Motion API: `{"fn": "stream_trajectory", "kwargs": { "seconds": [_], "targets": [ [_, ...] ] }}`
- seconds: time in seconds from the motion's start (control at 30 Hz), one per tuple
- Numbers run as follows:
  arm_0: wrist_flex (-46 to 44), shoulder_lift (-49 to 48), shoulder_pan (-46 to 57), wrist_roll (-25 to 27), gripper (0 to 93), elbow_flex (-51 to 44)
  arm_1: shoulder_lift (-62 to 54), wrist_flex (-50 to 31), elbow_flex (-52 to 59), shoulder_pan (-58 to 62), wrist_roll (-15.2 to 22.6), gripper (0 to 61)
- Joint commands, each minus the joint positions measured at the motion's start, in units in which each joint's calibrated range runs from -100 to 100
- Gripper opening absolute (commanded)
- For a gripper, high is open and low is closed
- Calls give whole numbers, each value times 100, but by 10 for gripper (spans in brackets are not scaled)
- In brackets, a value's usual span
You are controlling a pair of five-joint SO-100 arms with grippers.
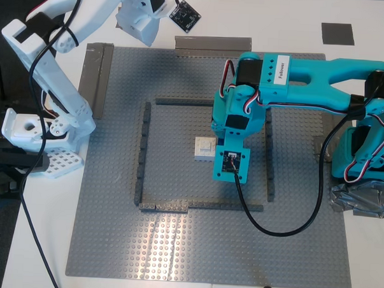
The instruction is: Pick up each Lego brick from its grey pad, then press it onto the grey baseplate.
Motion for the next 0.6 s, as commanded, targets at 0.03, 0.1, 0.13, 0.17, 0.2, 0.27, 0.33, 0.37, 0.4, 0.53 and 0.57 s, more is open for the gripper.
{"fn": "stream_trajectory", "kwargs": {
  "seconds": [0.03,0.1,0.13,0.17,0.2,0.27,0.33,0.37,0.4,0.53,0.57],
  "targets": [
    [-11,-41,-121,-20,0,-29,-443,34,-72,-79,-54,4],
    [-11,-41,-143,-20,0,-29,-443,34,-72,-64,-49,4],
    [-19,-41,-143,-20,0,17,-452,34,-72,-57,-49,4],
    [-68,-41,-143,-20,0,35,-461,34,-72,-57,-39,4],
    [-109,-41,-143,-20,0,80,-461,42,-72,-57,-39,4],
    [-206,-41,-129,-20,0,197,-469,42,-63,-57,-44,4],
    [-263,-41,-107,-20,0,305,-469,42,-63,-57,-44,4],
    [-279,-41,-100,-20,0,324,-469,50,-54,-64,-49,4],
    [-288,-41,-85,-20,0,324,-469,50,-54,-64,-54,4],
    [-328,-41,-78,-20,0,315,-469,66,-54,-72,-59,4],
    [-369,-41,-78,-20,0,324,-469,66,-54,-72,-63,4]
  ]
}}
